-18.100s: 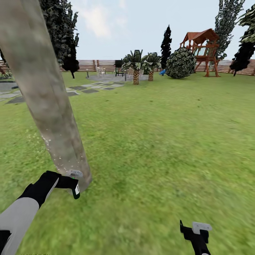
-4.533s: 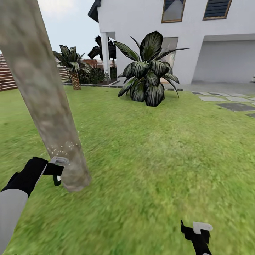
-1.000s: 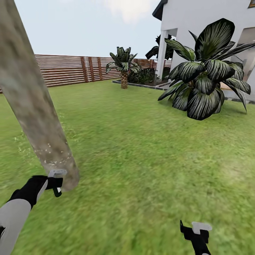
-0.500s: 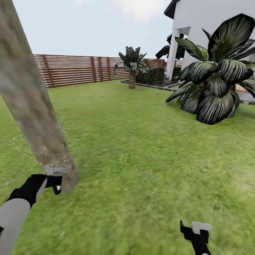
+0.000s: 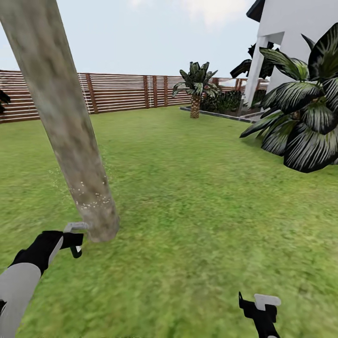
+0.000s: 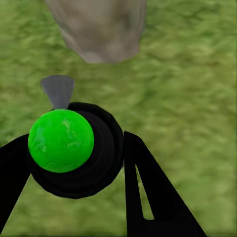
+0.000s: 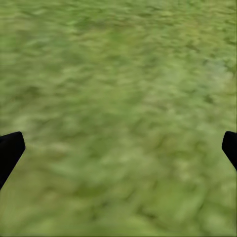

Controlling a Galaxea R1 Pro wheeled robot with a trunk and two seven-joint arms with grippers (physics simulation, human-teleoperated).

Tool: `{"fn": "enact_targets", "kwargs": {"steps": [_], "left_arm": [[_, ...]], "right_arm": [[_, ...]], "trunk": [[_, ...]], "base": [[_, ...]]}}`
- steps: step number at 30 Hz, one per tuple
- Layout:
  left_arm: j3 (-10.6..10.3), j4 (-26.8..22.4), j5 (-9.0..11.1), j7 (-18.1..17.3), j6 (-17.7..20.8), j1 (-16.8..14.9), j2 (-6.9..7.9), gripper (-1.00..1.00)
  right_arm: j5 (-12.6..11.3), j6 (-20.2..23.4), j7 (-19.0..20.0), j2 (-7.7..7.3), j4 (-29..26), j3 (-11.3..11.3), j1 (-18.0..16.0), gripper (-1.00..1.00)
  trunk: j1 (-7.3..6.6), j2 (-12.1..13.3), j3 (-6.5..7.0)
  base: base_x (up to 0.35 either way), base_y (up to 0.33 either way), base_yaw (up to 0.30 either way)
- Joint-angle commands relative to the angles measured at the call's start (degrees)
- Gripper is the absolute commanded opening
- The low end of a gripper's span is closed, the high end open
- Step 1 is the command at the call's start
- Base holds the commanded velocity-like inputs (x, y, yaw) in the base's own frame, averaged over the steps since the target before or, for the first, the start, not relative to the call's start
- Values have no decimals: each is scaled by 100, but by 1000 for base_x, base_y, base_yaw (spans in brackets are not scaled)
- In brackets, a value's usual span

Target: In the garden, pick up the pesticide atomizer on the floor and spray pesticide onto both trees until each tree trunk is fully covered.

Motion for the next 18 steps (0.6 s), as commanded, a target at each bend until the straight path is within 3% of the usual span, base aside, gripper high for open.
{"fn": "enact_targets", "kwargs": {"steps": [1, 4, 5, 6, 9, 13, 18], "left_arm": [[-13, -3, -6, -4, 31, -40, -36, -100], [-66, -84, -62, 1, 505, -114, -379, -100], [-75, -529, -85, -2, 839, -263, -541, -100], [-90, -881, -89, -13, 1058, -298, -561, -100], [-124, -1397, -115, -16, 1171, -282, -495, -100], [-130, -1545, -128, -21, 1196, -240, -335, -100], [-141, -1552, -476, -18, 1197, -214, -345, -100]], "right_arm": [[0, 0, 0, 0, 0, -1, 0, 100], [0, 0, 0, -3, 0, -3, 0, 100], [0, 0, 0, -23, 0, -3, 0, 100], [-5, 0, -1, -41, 0, -6, 0, 100], [-8, 0, 0, -51, 1, -4, 0, 100], [-9, 0, 0, -53, 1, -3, 0, 100], [-9, 0, 0, -47, 0, -3, 0, 100]], "trunk": [[0, 0, 0], [0, 0, 0], [0, 0, 0], [0, 0, 0], [0, 0, 0], [0, 0, 0], [0, 0, 0]], "base": [[-1, 0, 84], [0, 0, 20], [0, 0, 2], [0, 0, 0], [0, 0, 0], [0, 0, 0], [119, 0, 189]]}}
